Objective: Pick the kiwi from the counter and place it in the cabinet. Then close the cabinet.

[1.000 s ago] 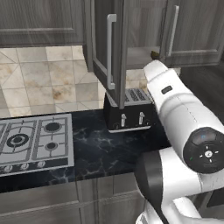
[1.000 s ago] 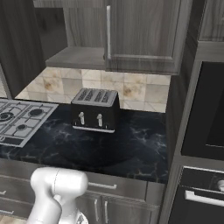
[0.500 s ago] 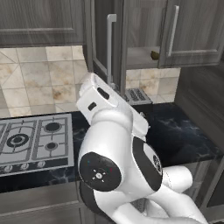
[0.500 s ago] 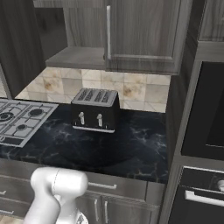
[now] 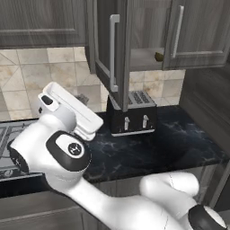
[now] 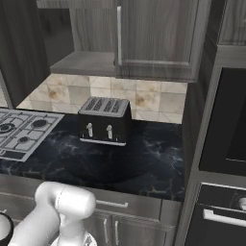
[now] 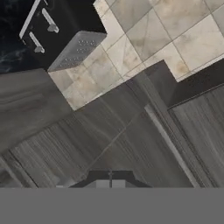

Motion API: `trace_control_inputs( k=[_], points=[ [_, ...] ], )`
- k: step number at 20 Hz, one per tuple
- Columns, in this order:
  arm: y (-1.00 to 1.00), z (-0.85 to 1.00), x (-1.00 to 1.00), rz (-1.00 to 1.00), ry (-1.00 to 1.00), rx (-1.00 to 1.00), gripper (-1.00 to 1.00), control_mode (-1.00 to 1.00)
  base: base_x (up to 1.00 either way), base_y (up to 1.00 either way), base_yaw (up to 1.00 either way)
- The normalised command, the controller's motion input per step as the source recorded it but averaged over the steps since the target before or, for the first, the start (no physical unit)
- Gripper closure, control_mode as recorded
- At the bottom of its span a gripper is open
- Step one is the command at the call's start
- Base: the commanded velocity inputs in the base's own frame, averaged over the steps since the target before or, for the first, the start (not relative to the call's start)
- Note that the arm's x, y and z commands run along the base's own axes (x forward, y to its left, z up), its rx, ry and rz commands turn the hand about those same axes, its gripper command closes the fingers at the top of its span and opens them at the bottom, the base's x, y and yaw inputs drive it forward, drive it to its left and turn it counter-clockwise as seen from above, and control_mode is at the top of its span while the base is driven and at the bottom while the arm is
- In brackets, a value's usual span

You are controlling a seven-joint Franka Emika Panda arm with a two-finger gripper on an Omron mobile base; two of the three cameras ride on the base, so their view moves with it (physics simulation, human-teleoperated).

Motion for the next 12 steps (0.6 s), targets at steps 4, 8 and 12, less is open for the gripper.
trace_control_inputs(
  k=[4,8,12],
  points=[
    [0.43,-0.19,0.98,-0.27,-0.02,-0.07,1.00,-1.00,0.00,0.00,0.00],
    [-0.17,0.15,0.71,-0.14,0.03,-0.07,1.00,-1.00,0.00,0.00,0.00],
    [-0.79,0.20,0.49,-0.03,0.07,-0.03,1.00,-1.00,0.00,0.00,0.00]
  ],
)
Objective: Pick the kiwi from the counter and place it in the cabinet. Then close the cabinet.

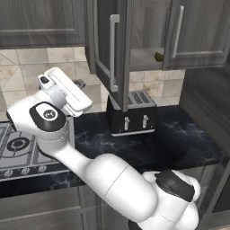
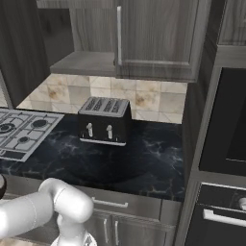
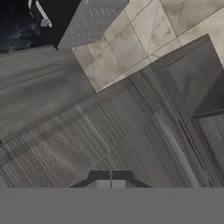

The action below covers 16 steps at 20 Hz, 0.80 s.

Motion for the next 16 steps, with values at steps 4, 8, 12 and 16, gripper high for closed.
trace_control_inputs(
  k=[4,8,12,16],
  points=[
    [-1.00,0.18,0.08,0.00,0.10,-0.02,1.00,-1.00,0.00,0.00,0.00],
    [-1.00,0.10,0.08,0.00,0.14,0.00,1.00,-1.00,0.00,0.00,0.00],
    [-1.00,0.00,0.12,0.00,0.16,0.00,1.00,-1.00,0.00,0.00,0.00],
    [-1.00,0.00,0.42,0.00,0.07,0.00,1.00,-1.00,0.00,0.00,0.00]
  ],
)
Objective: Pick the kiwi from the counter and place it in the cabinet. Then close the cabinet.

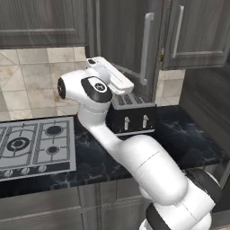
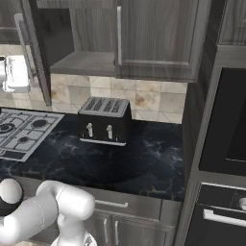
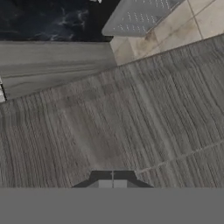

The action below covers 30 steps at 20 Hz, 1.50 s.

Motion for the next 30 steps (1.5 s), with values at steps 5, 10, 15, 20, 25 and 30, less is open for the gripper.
trace_control_inputs(
  k=[5,10,15,20,25,30],
  points=[
    [-1.00,0.00,0.82,0.00,0.00,0.00,1.00,-1.00,0.00,0.00,0.00],
    [-0.96,0.00,1.00,0.04,0.00,0.00,1.00,-1.00,0.00,0.00,0.00],
    [-0.81,0.00,1.00,0.15,0.00,0.00,1.00,-1.00,0.00,0.00,0.00],
    [-0.75,0.00,0.97,0.19,0.02,0.00,1.00,-1.00,0.00,0.00,0.00],
    [-0.55,0.00,0.55,0.20,0.07,0.00,1.00,-1.00,0.00,0.00,0.00],
    [-0.18,0.17,-0.63,0.22,0.05,-0.04,1.00,-1.00,0.00,0.00,0.00]
  ],
)
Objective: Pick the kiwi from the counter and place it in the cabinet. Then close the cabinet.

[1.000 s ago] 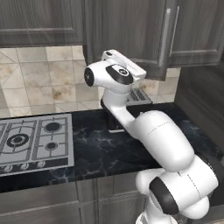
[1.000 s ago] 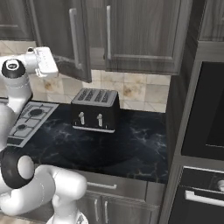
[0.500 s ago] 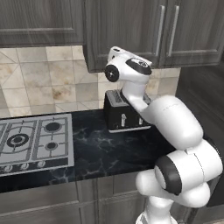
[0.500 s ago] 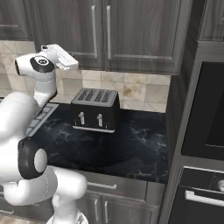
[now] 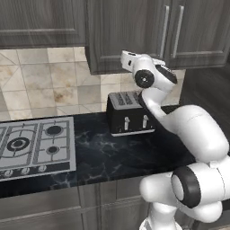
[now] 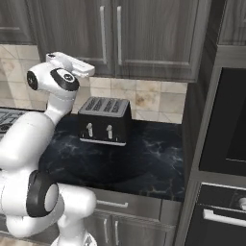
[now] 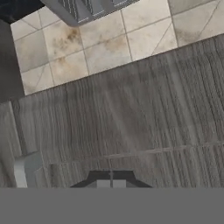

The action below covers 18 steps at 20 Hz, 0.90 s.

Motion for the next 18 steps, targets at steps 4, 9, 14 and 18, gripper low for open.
trace_control_inputs(
  k=[4,9,14,18],
  points=[
    [-0.17,0.58,-1.00,0.21,0.00,-0.06,1.00,-1.00,0.00,0.00,0.00],
    [-0.04,0.63,-1.00,0.24,0.07,-0.09,1.00,-1.00,0.00,0.00,0.00],
    [0.00,0.52,-1.00,0.27,0.25,-0.08,1.00,-1.00,0.00,0.00,0.00],
    [0.00,0.49,-1.00,0.25,0.32,-0.09,1.00,-1.00,0.00,0.00,0.00]
  ],
)
